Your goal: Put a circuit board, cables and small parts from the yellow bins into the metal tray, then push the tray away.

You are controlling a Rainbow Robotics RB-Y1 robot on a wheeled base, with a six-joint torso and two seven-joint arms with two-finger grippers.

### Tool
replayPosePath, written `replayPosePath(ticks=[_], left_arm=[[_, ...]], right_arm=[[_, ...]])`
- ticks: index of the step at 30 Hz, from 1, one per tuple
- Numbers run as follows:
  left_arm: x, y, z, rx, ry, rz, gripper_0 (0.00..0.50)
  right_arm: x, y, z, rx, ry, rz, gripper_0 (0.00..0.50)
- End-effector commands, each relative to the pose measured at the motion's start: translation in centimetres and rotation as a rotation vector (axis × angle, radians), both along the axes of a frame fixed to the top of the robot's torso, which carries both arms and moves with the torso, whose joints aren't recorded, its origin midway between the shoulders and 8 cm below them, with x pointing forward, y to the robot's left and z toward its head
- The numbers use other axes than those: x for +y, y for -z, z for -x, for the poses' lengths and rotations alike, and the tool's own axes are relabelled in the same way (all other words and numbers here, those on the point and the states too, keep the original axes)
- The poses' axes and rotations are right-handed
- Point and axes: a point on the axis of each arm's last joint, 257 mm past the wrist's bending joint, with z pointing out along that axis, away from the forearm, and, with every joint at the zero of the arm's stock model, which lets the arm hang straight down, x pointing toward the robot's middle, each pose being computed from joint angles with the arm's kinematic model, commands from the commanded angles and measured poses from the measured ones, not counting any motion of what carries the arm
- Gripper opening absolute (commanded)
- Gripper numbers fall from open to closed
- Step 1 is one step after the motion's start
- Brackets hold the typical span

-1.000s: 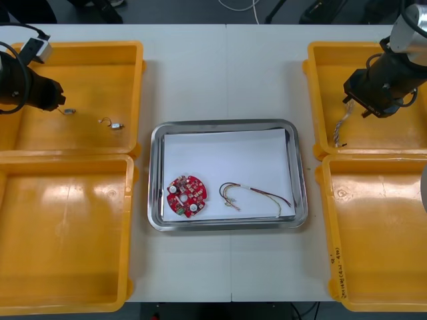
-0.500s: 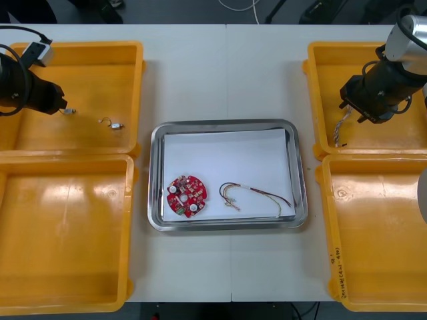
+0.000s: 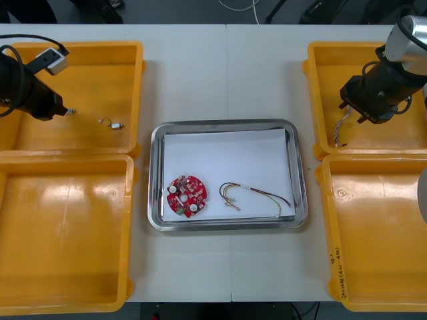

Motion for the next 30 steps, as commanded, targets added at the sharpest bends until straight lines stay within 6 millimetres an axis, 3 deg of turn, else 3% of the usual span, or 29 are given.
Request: replayPosePath(ticks=[1,12,17,27,28,30], left_arm=[[0.8,-4.7,-0.8,-0.041,0.057,-0.088,0.5],[0.0,-2.8,-1.6,-0.04,0.038,-0.04,0.5],[-0.5,-1.4,-2.9,-0.069,0.015,0.006,0.5],[-1.8,-0.4,-4.6,-0.117,-0.055,0.09,0.5],[-1.8,-0.6,-4.7,-0.12,-0.07,0.104,0.5],[-2.2,-0.6,-4.9,-0.125,-0.088,0.125,0.5]], right_arm=[[0.6,0.7,-1.0,-0.011,0.049,-0.049,0.5],[0.4,0.5,-1.8,-0.027,0.073,-0.069,0.5],[0.9,0.5,-1.8,-0.03,0.064,-0.087,0.5],[1.7,0.8,-1.8,-0.026,0.057,-0.102,0.5],[1.9,0.9,-1.8,-0.025,0.056,-0.104,0.353],[2.0,1.1,-1.6,-0.02,0.058,-0.106,0.239]])
